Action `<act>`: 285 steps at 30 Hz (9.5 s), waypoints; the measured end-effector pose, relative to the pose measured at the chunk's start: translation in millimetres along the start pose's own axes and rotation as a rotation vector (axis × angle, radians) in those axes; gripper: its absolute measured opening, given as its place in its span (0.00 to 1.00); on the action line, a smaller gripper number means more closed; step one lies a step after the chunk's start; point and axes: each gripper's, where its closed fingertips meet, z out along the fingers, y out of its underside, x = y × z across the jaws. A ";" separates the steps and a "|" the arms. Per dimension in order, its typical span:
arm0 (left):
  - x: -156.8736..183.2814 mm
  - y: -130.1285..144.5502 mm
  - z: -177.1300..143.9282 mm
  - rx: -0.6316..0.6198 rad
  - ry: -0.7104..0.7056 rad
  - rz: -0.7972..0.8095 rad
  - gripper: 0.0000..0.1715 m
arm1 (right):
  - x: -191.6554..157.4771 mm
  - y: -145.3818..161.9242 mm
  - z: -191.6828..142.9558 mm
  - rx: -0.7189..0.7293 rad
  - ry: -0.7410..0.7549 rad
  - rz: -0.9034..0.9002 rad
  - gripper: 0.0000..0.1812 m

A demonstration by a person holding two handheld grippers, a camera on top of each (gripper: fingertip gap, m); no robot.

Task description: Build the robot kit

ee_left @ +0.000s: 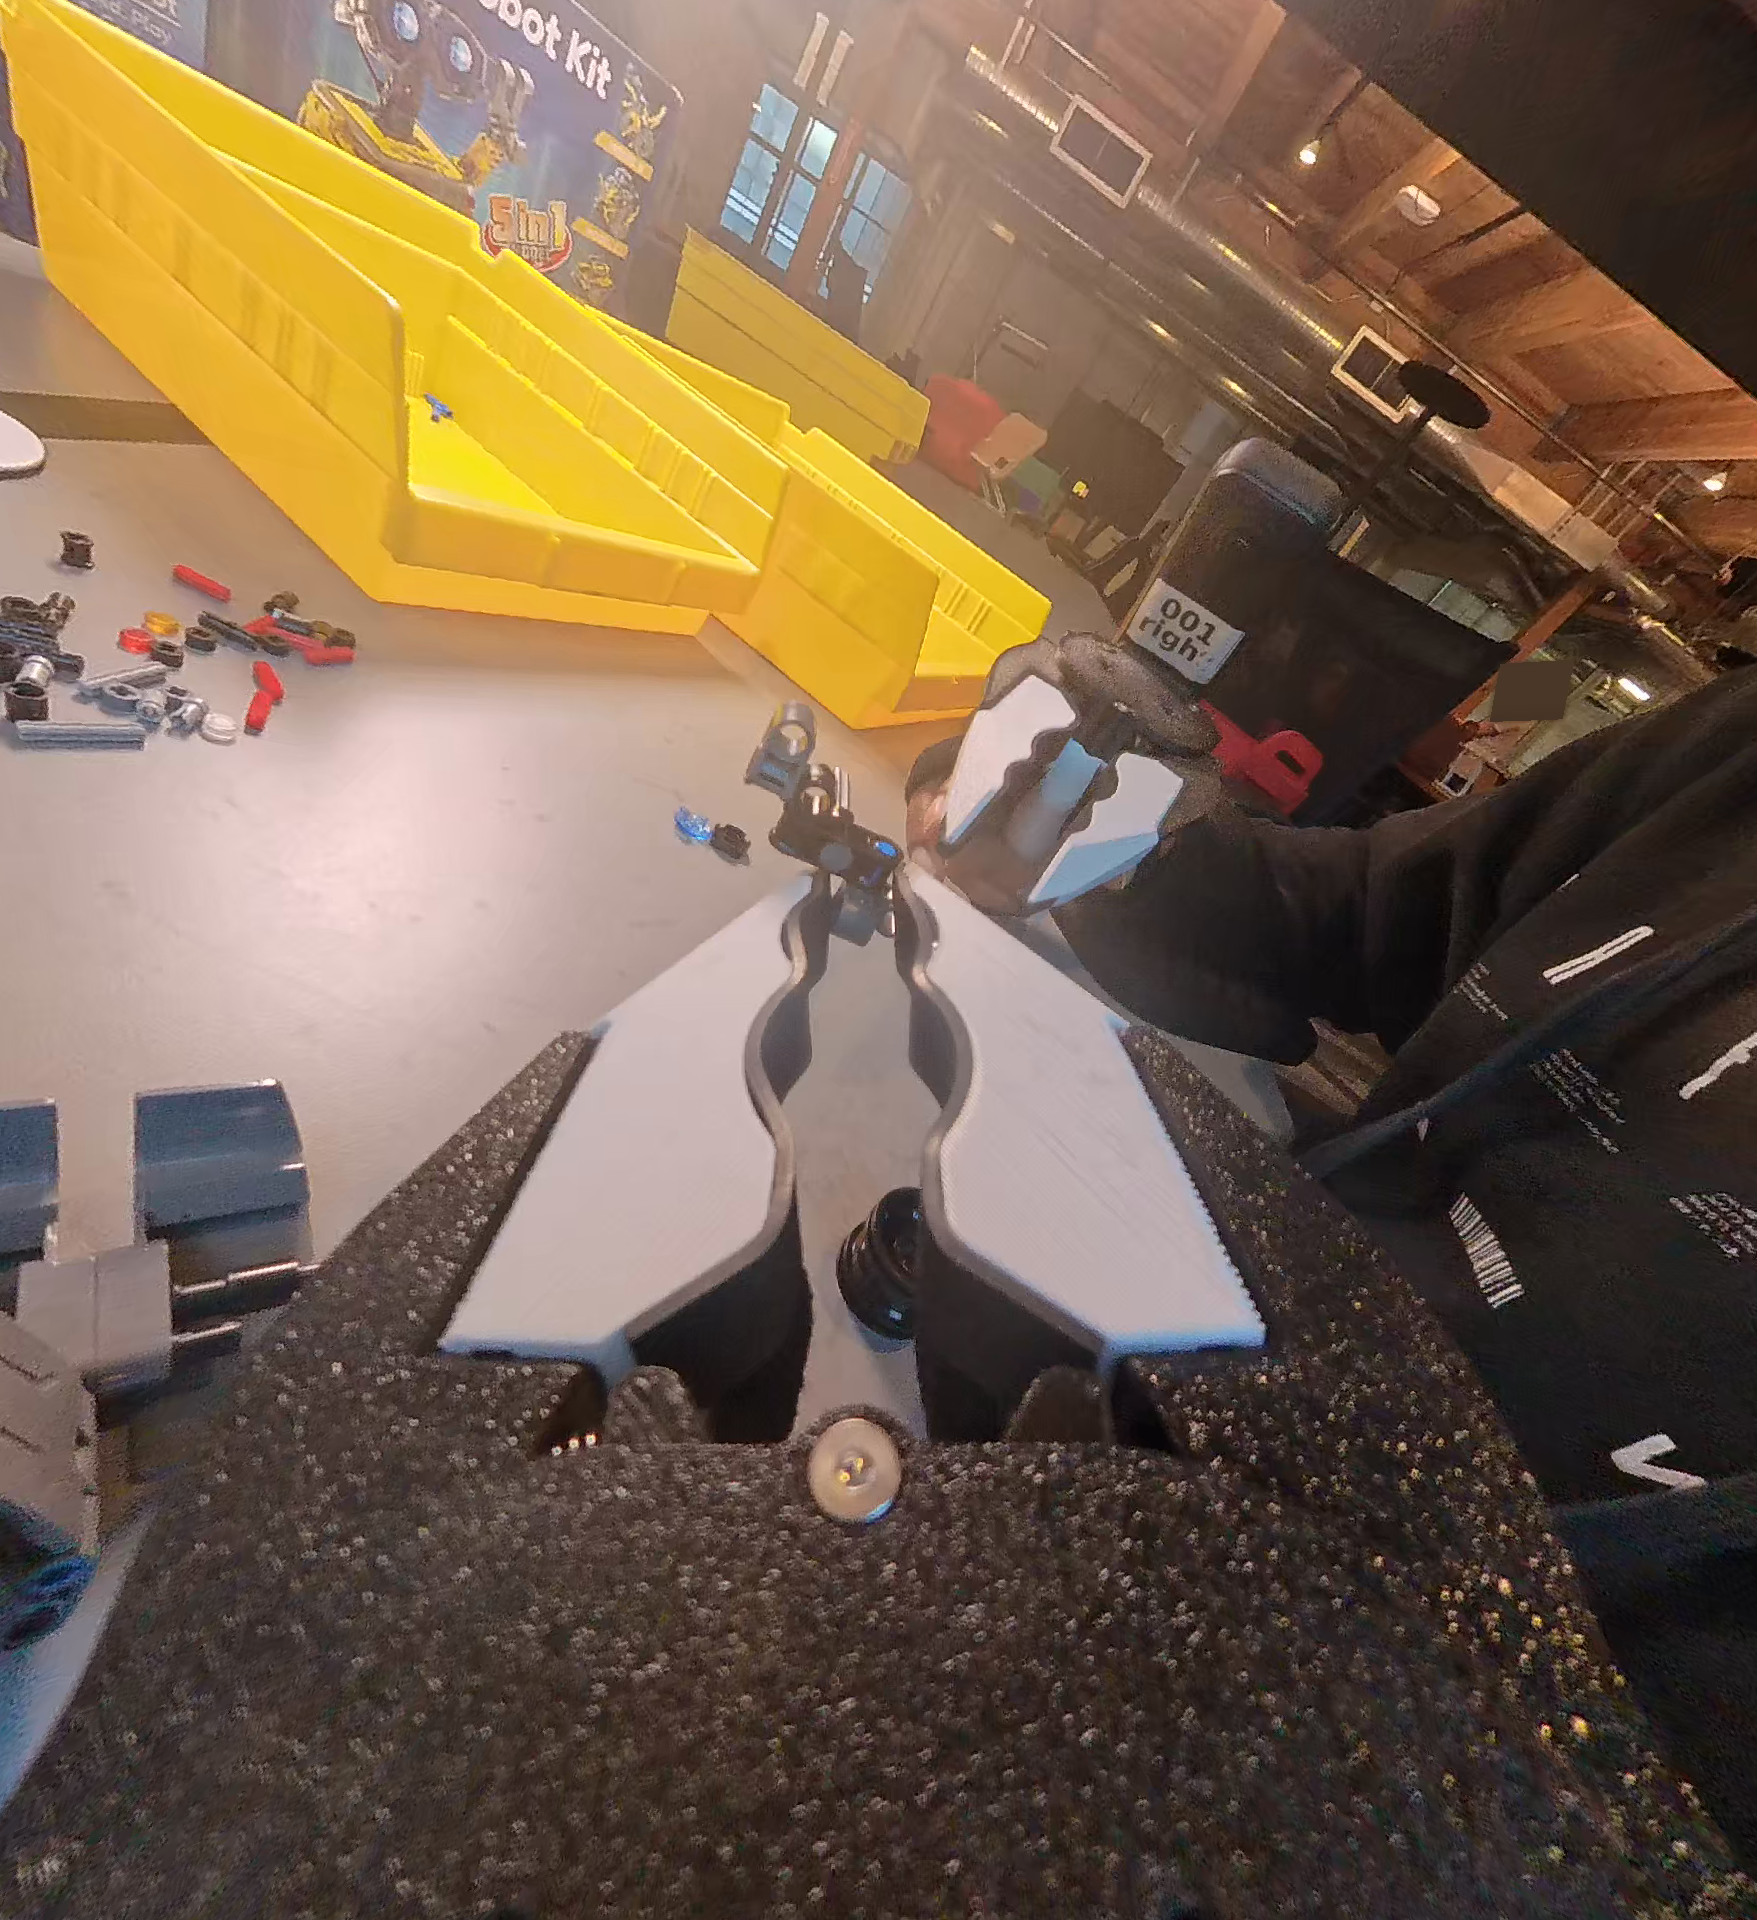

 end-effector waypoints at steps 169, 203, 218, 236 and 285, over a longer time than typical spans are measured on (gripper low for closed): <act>5.3 -19.4 27.9 -0.035 -0.420 0.496 0.06 | 39.6 -52.9 17.1 0.546 -0.265 0.843 0.17; -0.3 -10.9 30.6 0.064 -0.199 0.042 0.00 | 51.3 -52.2 11.4 0.580 -0.242 0.923 0.17; -41.0 23.0 15.1 -0.192 -0.353 0.035 0.00 | 55.2 -0.9 16.9 0.026 0.019 0.396 0.17; -57.8 70.7 21.3 -0.624 -0.355 0.451 0.06 | 30.4 23.6 26.1 -0.169 -0.038 0.301 0.17; 58.4 -28.6 51.3 0.221 0.409 -0.583 0.04 | -13.2 -107.6 -13.0 0.446 0.239 -0.527 0.16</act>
